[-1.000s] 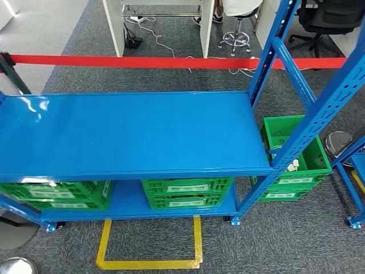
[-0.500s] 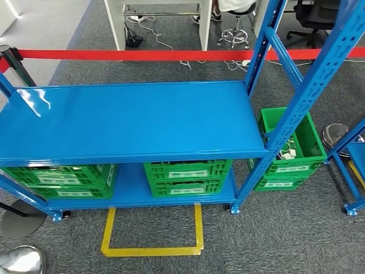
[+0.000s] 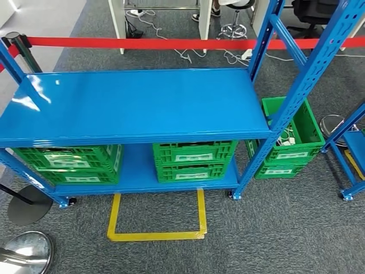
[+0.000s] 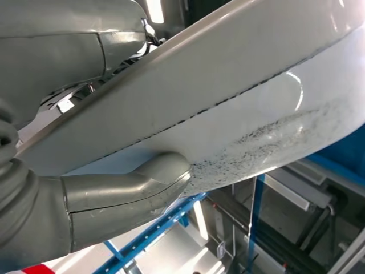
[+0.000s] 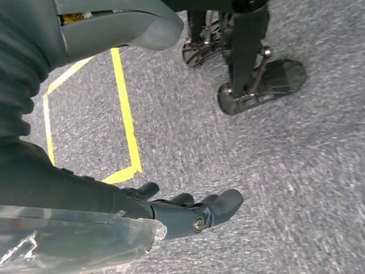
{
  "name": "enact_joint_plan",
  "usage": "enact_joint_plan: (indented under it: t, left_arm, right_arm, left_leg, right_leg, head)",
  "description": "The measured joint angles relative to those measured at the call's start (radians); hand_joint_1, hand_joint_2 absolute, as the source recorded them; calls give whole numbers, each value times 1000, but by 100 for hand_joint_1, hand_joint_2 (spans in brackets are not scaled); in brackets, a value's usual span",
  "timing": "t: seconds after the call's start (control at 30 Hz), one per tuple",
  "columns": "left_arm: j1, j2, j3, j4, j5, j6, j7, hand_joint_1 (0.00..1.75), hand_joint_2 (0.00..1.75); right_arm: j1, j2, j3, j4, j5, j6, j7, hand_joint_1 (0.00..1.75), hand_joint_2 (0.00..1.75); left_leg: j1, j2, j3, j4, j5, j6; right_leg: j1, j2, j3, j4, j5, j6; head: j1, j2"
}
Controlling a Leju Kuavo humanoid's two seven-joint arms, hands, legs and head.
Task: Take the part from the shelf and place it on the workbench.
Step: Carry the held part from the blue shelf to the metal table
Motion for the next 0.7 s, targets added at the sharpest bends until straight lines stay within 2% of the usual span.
enact_joint_plan:
  t: [0.03,0.1,0.13,0.17,0.2,0.23,0.27,0.3,0.33,0.37,0.4,0.47,0.5,0.53,0.57,0.6,0.63,0.67,0.7]
  left_arm:
    - [0,-1,0,0,0,0,0,175,175]
    - [0,-2,1,0,1,0,0,175,175]
    - [0,-2,1,0,0,0,0,175,175]
    - [0,-3,1,0,0,0,0,175,175]
    - [0,-4,1,0,0,0,0,175,175]
    - [1,-4,1,0,0,0,2,175,175]
    - [1,-4,1,0,-1,0,4,175,175]
    - [1,-4,1,0,-1,0,7,175,175]
    - [1,-4,1,0,-2,0,11,175,175]
    - [1,-4,1,0,-2,0,13,175,175]
    - [1,-4,1,0,-2,0,14,175,175]
    - [1,-4,0,0,-4,0,15,175,175]
    - [2,-5,0,0,-5,0,17,175,175]
    - [3,-5,0,0,-7,-1,18,175,175]
    - [4,-5,-1,0,-8,-1,19,175,175]
    - [4,-5,-1,0,-10,-1,20,175,175]
    - [4,-5,-1,1,-11,-1,21,175,175]
    - [5,-5,-1,1,-12,0,21,175,175]
    - [5,-5,-1,1,-12,0,21,175,175]
  right_arm:
    - [2,0,0,0,1,0,0,0,175]
    - [1,0,1,2,1,0,0,0,175]
    - [0,0,1,3,2,0,0,0,175]
    - [-1,0,1,4,2,0,0,0,175]
    - [-2,0,2,4,2,0,0,0,175]
    - [-2,0,2,4,3,0,0,0,175]
    - [-2,-1,2,4,3,0,0,0,175]
    - [-3,-1,2,4,4,0,0,0,175]
    - [-5,-1,3,4,4,0,0,0,175]
    - [-7,-2,3,5,5,-1,1,0,175]
    - [-8,-2,3,5,5,-1,1,0,175]
    - [-7,-1,3,6,6,-1,2,0,175]
    - [-5,-1,3,7,7,-2,4,0,175]
    - [-4,-1,3,8,9,-3,5,0,175]
    - [-4,-2,3,8,11,-5,7,0,175]
    - [-3,-2,3,8,12,-6,7,0,175]
    - [-3,-2,4,8,13,-7,7,0,175]
    - [-2,-2,4,8,15,-7,7,0,175]
    - [-1,-2,4,8,17,-8,7,0,175]
  left_leg:
    - [0,1,-11,0,9,10]
    - [-4,3,-34,0,29,22]
    - [-7,3,-48,0,39,23]
    - [-9,3,-63,0,50,24]
    - [-11,3,-77,1,60,24]
    - [-13,3,-89,1,69,24]
    - [-14,3,-99,1,79,22]
    - [-16,2,-106,1,87,19]
    - [-17,3,-110,2,94,14]
    - [-17,4,-112,2,101,9]
    - [-17,5,-113,2,108,3]
    - [-15,5,-117,3,114,-8]
    - [-14,4,-124,15,98,-14]
    - [-14,3,-135,46,66,-19]
    - [-13,3,-153,96,22,-23]
    - [-12,3,-173,161,-23,-27]
    - [-11,3,-190,225,-53,-30]
    - [-11,3,-197,268,-63,-32]
    - [-12,3,-188,279,-54,-32]
  right_leg:
    - [-2,0,-13,39,-45,4]
    - [-2,0,-41,163,-146,10]
    - [-2,0,-48,220,-172,9]
    - [-2,0,-43,254,-171,7]
    - [-1,1,-23,256,-147,4]
    - [0,1,13,227,-114,-2]
    - [2,1,63,168,-89,-8]
    - [5,2,121,92,-83,-14]
    - [7,2,171,19,-93,-17]
    - [9,2,202,-34,-110,-18]
    - [11,3,216,-63,-123,-18]
    - [11,2,207,-72,-118,-24]
    - [9,1,201,-74,-110,-31]
    - [7,-1,195,-75,-101,-38]
    - [7,-3,188,-76,-93,-43]
    - [7,-4,180,-75,-87,-46]
    - [8,-4,172,-74,-81,-47]
    - [8,-5,166,-73,-75,-48]
    - [9,-4,162,-71,-71,-47]
  head:
    - [1,0]
    - [4,0]
    - [5,0]
    - [5,0]
    - [5,0]
    - [5,0]
    - [5,0]
    - [5,0]
    - [4,0]
    - [4,0]
    - [3,0]
    - [3,0]
    - [2,0]
    - [1,0]
    - [0,0]
    - [-1,0]
    - [-2,0]
    - [-2,0]
    - [-2,0]
